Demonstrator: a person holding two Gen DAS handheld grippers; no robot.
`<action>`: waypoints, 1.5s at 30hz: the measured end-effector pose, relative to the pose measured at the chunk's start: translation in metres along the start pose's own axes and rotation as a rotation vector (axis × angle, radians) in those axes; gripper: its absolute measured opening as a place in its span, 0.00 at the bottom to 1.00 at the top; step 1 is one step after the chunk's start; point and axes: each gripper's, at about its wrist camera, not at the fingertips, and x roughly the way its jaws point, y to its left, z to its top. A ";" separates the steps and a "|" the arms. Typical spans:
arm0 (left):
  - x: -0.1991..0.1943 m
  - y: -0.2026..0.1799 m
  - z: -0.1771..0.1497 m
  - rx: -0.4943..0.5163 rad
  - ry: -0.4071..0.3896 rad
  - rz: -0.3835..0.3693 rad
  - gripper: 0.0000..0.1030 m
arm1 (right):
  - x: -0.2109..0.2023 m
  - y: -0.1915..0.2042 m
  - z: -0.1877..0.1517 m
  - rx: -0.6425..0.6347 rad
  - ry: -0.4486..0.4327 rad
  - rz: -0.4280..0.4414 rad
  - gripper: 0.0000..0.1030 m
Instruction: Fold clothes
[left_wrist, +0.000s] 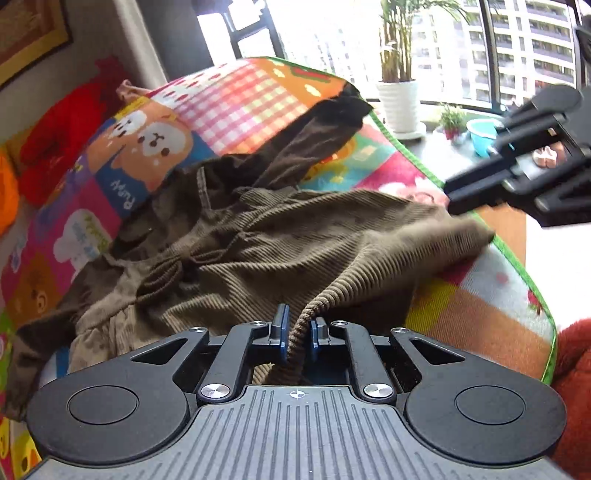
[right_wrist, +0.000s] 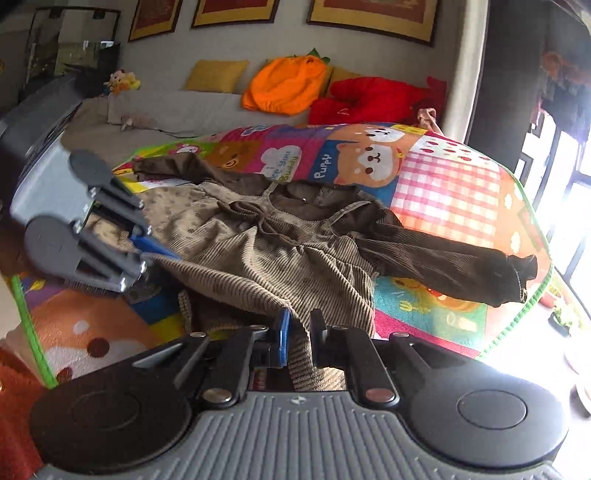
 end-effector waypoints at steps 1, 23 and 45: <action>-0.003 0.007 0.005 -0.029 -0.011 -0.006 0.11 | -0.005 0.005 -0.001 -0.018 -0.004 0.033 0.12; -0.017 0.036 0.024 -0.141 -0.066 -0.006 0.10 | 0.078 0.070 0.023 -0.076 0.071 0.321 0.04; -0.048 0.019 -0.054 -0.252 0.019 -0.166 0.49 | 0.042 0.046 -0.022 -0.150 0.050 -0.090 0.59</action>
